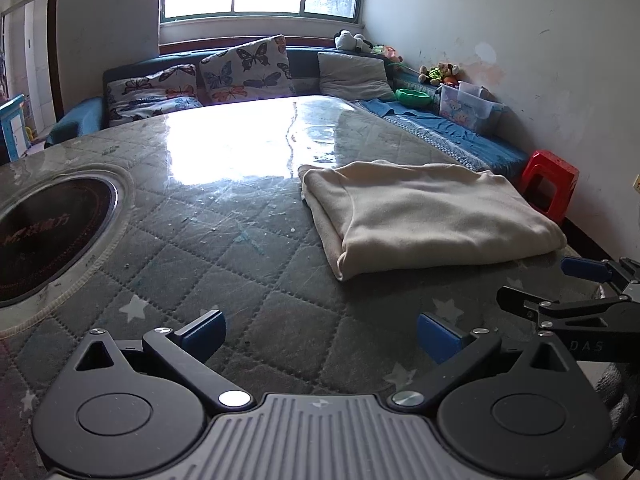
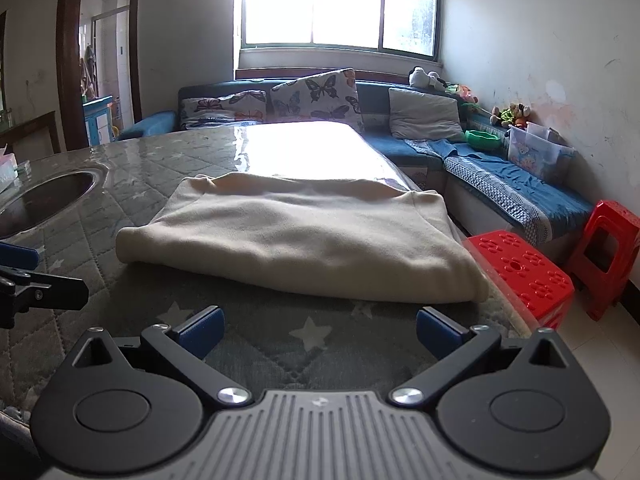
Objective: Fold clothes
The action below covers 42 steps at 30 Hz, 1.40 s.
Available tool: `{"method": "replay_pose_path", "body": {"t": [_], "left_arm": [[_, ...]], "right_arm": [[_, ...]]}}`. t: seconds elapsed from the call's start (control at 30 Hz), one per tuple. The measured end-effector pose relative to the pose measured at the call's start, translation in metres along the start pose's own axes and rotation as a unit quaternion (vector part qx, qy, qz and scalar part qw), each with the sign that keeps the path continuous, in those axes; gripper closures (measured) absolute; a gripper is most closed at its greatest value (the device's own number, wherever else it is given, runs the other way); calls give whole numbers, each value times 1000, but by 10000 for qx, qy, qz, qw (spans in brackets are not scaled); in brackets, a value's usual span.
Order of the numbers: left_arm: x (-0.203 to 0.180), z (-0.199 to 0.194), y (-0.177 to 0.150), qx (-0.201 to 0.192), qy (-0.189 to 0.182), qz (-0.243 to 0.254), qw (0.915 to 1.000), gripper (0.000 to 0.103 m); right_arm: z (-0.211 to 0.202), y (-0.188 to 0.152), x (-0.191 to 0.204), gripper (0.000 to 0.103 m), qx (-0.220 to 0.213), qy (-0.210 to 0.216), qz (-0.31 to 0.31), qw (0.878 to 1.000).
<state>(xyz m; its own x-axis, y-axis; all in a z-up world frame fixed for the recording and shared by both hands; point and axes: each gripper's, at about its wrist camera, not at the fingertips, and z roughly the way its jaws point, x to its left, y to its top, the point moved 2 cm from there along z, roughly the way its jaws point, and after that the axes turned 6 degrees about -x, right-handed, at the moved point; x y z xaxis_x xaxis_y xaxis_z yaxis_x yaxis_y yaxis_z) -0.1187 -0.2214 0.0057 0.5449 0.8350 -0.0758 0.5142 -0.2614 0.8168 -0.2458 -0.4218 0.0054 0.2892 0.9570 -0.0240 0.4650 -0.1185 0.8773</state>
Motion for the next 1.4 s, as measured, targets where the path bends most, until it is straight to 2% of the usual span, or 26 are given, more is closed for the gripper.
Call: {"method": "replay_pose_path", "body": {"t": [1.4], "left_arm": [[-2,-25,-13,-257,128,44,9996,0]], "right_arm": [[-23,-11,11,0,-117,-77,253,9996]]}}
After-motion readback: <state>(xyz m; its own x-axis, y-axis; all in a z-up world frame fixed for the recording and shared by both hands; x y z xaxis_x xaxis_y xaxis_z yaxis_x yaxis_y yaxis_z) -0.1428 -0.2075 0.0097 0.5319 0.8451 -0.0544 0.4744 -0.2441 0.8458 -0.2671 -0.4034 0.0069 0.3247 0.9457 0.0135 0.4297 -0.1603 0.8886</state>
